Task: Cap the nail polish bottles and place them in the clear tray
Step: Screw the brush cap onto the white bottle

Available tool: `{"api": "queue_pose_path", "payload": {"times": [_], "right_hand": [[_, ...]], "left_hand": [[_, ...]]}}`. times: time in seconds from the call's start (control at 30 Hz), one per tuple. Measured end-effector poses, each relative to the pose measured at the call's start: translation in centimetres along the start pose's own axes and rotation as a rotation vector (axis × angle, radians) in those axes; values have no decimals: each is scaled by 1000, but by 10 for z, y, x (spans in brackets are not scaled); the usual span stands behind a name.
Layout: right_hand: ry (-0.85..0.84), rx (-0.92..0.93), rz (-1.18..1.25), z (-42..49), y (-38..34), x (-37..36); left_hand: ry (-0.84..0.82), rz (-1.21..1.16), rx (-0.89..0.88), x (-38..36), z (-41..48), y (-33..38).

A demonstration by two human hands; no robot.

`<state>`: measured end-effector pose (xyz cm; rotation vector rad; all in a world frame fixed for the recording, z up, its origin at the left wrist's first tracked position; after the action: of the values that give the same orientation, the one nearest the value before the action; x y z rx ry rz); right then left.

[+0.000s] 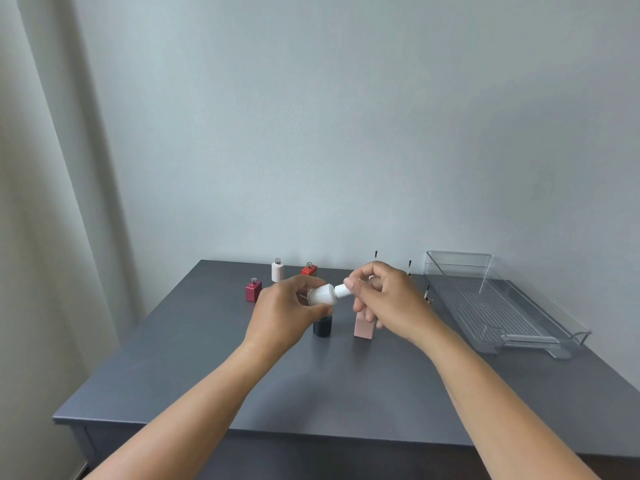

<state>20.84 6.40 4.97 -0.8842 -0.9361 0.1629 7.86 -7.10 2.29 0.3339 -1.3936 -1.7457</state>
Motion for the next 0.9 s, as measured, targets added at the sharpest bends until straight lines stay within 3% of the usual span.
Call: {"api": "queue_pose_path", "payload": {"times": [0.17,0.33,0.6,0.9], "right_hand": [[-44,-43,51,1,4,1],[-45,-127,-59,-1,3,2],[-76,-34,-35,-1,10,-1],[-58,-87,-62,-2,9,-3]], "left_hand": [[-1,3,4,0,1,0],[0,3,-14,0,-1,-1],[0,3,-15,0,-2,-2],[-4,16,-21,0,-2,-2]]}}
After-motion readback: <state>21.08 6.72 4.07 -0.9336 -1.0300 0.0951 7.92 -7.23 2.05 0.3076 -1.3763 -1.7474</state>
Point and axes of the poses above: each hand's wrist, its own z-axis towards the middle knuckle, its own x-axis out of the back of the hand, y = z × x, the point moved 1 cm from there along z, towards the middle knuckle, and after that the axes turned 10 degrees about -z, right-handed, at the moved point
